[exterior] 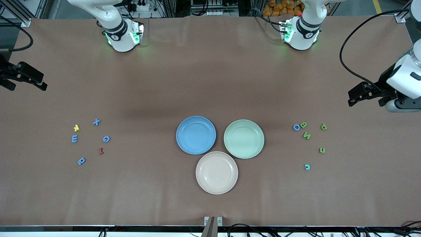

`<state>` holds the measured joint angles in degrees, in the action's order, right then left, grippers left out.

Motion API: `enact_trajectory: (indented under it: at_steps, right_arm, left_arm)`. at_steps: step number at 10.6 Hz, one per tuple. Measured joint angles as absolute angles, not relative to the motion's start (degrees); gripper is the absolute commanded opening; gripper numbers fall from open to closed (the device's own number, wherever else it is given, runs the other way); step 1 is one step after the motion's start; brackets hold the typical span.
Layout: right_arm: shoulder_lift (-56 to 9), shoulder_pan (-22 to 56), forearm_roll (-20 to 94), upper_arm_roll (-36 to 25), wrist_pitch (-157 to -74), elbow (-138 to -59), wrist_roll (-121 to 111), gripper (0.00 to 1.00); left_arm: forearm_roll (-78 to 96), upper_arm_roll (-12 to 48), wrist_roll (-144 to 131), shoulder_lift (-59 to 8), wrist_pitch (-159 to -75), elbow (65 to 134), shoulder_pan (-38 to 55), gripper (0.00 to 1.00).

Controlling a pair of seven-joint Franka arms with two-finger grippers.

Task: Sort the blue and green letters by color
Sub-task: 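Lower both grippers toward the foam letter clusters beside each arm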

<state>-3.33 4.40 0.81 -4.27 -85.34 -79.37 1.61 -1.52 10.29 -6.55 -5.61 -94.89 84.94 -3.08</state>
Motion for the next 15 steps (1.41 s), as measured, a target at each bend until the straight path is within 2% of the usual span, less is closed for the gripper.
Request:
enact_trajectory:
  at_steps: [8,11,15]
  right_arm:
    - [-3.7,4.0,0.4,-4.3,-86.8,-81.5,1.6,1.00]
    - [-4.3,4.0,0.3,-4.3,-90.1,-84.7,1.6,1.00]
    - [-12.5,4.0,0.3,-4.3,-100.2,-88.0,1.6,1.00]
  left_arm:
    - [-1.5,10.2,-6.5,-4.6,-93.2,85.3,-3.3,1.00]
    - [-1.6,10.1,-6.5,-5.5,-93.2,85.8,-3.3,1.00]
    - [-2.2,10.0,-6.5,-10.3,-100.6,89.8,-6.1,1.00]
